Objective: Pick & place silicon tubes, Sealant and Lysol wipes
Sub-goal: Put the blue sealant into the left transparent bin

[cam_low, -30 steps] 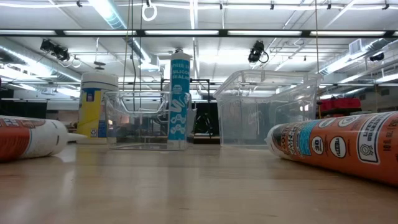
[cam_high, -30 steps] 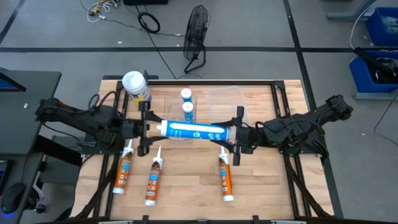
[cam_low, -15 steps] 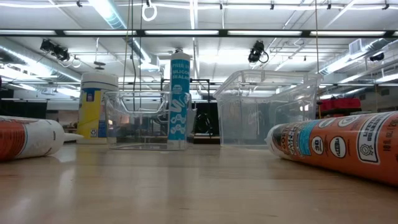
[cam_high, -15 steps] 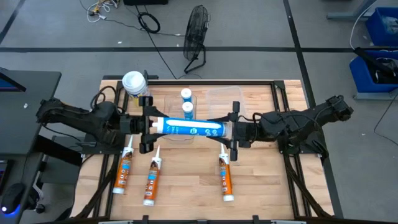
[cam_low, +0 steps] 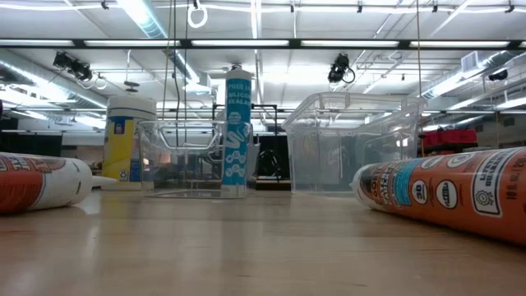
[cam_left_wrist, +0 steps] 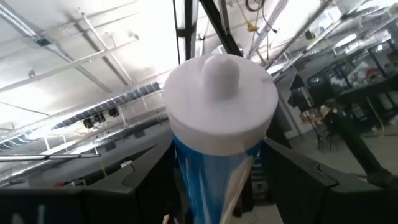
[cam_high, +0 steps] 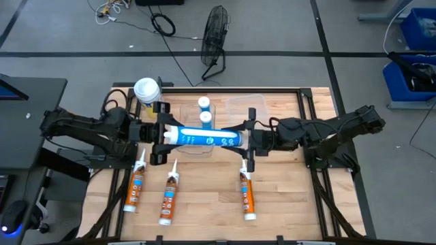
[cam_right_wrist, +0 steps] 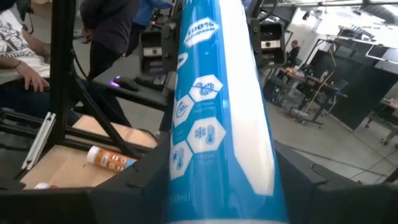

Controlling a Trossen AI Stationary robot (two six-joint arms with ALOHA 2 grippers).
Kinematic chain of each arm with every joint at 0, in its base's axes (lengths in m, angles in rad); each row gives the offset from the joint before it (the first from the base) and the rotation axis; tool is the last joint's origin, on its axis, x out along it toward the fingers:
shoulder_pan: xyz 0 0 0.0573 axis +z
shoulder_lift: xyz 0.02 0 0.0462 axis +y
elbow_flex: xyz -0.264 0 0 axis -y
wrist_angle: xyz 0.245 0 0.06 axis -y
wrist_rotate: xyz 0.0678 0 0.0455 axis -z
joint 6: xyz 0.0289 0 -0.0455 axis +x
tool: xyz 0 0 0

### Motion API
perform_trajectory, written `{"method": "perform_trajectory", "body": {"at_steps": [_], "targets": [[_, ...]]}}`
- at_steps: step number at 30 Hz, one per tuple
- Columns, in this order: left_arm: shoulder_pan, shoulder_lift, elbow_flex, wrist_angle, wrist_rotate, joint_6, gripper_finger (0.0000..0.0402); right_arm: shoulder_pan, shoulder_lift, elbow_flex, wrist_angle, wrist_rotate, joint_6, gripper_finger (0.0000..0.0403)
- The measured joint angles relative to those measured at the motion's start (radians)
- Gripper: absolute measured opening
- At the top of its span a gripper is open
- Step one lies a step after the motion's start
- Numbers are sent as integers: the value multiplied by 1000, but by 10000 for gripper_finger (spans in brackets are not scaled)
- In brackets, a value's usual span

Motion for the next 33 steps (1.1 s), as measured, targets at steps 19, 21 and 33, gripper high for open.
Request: {"method": "perform_trajectory", "body": {"at_steps": [19,21,33], "targets": [[-5,65,105,-174,-73,4,264,-6,20,-1,-16,20,21,209],[-6,65,105,-174,-120,-24,265,-7,20,-1,-10,24,23,209],[3,80,102,-40,-98,-25,260,-34,25,-1,-13,-5,54,209]]}}
